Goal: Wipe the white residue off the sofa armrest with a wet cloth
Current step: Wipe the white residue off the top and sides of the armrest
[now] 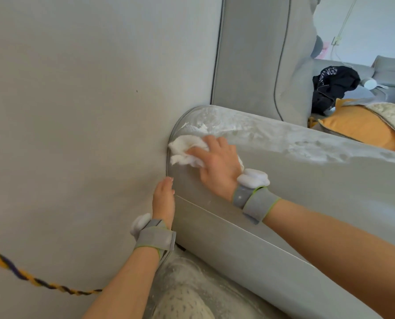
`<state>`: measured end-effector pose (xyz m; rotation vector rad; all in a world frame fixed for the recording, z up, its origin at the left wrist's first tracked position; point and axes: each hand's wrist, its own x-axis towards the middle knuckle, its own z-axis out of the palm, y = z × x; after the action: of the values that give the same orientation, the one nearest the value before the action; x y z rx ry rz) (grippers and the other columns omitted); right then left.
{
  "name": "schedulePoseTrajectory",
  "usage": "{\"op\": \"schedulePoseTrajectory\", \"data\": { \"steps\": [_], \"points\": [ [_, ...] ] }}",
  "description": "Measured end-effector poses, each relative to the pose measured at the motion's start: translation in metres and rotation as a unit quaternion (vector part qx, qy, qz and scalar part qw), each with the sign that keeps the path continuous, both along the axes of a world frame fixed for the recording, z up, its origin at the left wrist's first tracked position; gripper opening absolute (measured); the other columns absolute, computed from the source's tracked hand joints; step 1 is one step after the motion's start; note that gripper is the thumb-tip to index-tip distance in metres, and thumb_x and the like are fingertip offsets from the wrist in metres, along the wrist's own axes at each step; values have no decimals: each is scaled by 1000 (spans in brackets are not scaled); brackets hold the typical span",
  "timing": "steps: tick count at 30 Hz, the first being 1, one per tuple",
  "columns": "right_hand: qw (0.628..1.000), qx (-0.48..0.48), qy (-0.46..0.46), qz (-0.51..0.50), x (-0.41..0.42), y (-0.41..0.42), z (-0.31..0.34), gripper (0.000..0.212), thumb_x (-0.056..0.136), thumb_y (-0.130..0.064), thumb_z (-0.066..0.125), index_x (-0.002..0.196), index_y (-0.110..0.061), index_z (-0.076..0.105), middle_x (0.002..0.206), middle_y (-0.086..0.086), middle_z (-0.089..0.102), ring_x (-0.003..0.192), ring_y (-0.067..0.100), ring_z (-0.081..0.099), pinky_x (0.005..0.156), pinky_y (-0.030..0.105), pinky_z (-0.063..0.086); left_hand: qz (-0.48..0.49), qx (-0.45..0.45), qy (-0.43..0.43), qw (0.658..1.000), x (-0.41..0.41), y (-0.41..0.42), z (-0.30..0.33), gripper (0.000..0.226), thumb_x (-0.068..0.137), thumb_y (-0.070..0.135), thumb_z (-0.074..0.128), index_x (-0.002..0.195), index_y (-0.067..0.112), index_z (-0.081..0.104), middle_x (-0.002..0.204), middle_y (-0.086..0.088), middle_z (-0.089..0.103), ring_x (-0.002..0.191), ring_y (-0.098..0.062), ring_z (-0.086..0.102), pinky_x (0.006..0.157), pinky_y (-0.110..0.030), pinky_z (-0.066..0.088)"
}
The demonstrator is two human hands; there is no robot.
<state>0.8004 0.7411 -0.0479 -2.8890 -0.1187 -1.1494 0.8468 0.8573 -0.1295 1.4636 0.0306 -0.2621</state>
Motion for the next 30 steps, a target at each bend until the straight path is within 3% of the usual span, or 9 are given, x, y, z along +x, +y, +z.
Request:
{"op": "schedulePoseTrajectory", "data": {
  "steps": [2, 4, 6, 10, 15, 19, 22, 25, 30],
  "points": [
    [988, 148, 19, -48, -17, -22, 21, 28, 82, -20, 57, 107, -25, 67, 111, 14, 56, 97, 37, 52, 76, 41, 43, -3, 48, -71, 996, -7, -14, 13, 17, 97, 27, 40, 100, 22, 56, 116, -6, 55, 114, -26, 51, 100, -38, 38],
    [961, 261, 46, -80, -36, -55, 42, 31, 86, -27, 51, 116, -26, 62, 116, 13, 53, 108, 33, 50, 90, 38, 43, -15, 99, -161, 982, -20, -33, 32, 21, 97, 23, 43, 108, 15, 59, 117, -10, 53, 106, -22, 50, 93, -27, 37],
    [947, 301, 45, -104, -59, -83, 60, 39, 82, -35, 44, 115, -27, 62, 110, 13, 58, 105, 28, 56, 89, 36, 45, -29, 150, -247, 957, -39, -54, 53, 26, 96, 20, 47, 117, 10, 57, 121, -8, 49, 105, -18, 48, 89, -19, 32],
    [927, 336, 33, -165, -111, -134, 87, 34, 87, -24, 49, 119, -22, 61, 115, 9, 64, 108, 27, 58, 90, 32, 46, -61, 230, -391, 889, -76, -98, 77, 41, 87, 35, 50, 122, 13, 54, 130, -6, 46, 123, -25, 40, 102, -30, 28],
    [915, 306, 33, -261, -166, -188, 120, 40, 88, -24, 47, 128, -22, 55, 129, 12, 55, 118, 31, 51, 98, 36, 40, -53, 310, -401, 860, -106, -138, 82, 76, 77, 56, 43, 141, 18, 31, 151, -4, 24, 140, -25, 18, 109, -42, 19],
    [911, 174, 62, -368, -197, -215, 140, 40, 89, -22, 45, 128, -23, 54, 132, 17, 44, 120, 40, 43, 96, 43, 38, -37, 371, -364, 854, -113, -159, 75, 100, 79, 66, 52, 149, 9, 8, 157, -7, 5, 145, -24, 3, 114, -44, 11],
    [885, 108, 130, -434, -206, -235, 132, 41, 89, -28, 47, 130, -24, 52, 131, 16, 41, 119, 40, 38, 93, 45, 38, -32, 391, -352, 850, -116, -165, 67, 111, 71, 78, 38, 149, 6, 5, 158, -8, 2, 146, -24, 0, 116, -45, 8],
    [847, 133, 248, -451, -211, -245, 120, 48, 90, -41, 42, 135, -24, 43, 135, 16, 36, 121, 40, 35, 99, 44, 32, -22, 409, -362, 837, -115, -165, 64, 120, 58, 85, 15, 149, 8, 6, 158, -7, 4, 146, -23, 2, 115, -45, 9],
    [819, 206, 319, -430, -211, -262, 125, 55, 87, -45, 46, 135, -19, 40, 137, 18, 39, 121, 40, 43, 97, 42, 37, -7, 432, -376, 820, -111, -166, 61, 117, 58, 84, 13, 149, 10, 12, 157, -6, 11, 145, -24, 8, 112, -47, 16]
  ]
}}
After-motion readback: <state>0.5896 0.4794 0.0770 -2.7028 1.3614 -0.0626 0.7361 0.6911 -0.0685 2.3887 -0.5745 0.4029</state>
